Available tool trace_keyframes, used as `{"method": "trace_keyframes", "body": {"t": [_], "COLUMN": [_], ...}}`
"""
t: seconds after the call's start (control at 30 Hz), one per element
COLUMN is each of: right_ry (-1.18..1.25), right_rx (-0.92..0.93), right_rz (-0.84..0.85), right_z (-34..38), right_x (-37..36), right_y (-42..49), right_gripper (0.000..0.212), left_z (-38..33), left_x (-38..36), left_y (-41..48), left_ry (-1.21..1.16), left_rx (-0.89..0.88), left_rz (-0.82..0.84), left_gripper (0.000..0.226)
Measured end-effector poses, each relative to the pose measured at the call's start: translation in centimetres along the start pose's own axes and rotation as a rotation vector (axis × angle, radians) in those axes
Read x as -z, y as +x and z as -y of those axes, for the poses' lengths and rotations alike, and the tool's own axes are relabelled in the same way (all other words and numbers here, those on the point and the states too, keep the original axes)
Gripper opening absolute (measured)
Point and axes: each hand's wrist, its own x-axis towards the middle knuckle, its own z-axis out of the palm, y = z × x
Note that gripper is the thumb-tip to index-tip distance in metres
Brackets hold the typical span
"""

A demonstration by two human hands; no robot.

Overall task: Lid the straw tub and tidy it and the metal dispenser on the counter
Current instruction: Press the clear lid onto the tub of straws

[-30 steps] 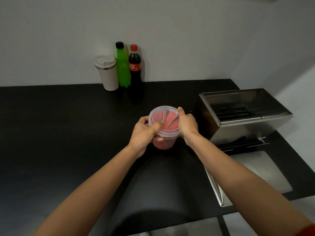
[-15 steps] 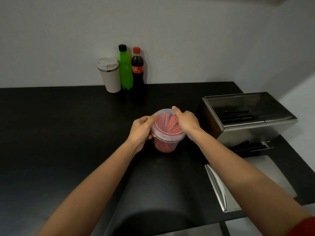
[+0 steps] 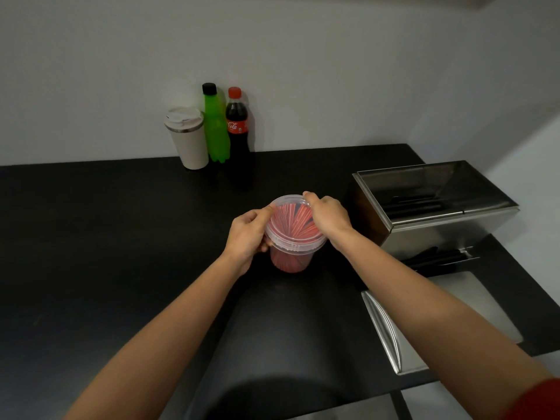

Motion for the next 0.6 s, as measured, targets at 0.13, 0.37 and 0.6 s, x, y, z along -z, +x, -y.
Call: {"method": "trace_keyframes", "body": {"t": [0.13, 0.37, 0.6], "right_ry": [-0.046, -0.12, -0.225], "right_rx": [0.064, 0.213, 0.32], "right_rz": [-0.014, -0.096, -0.181], "right_z": [0.2, 0.6, 1.1], "right_x": [0.3, 0.9, 1.4], "right_y": [-0.4, -1.6, -3.7], "right_gripper": [0.035, 0.025, 0.033], "left_z": [-0.3, -1.3, -2.6], "left_x": [0.1, 0.3, 0.5], "left_y": [-0.1, -0.6, -1.3], "left_ry": [0.024, 0.246, 0.466], "left_rx": [0.031, -0.041, -0.261], "left_rz": [-0.032, -0.245, -0.303], "left_gripper": [0.029, 0.026, 0.036]}}
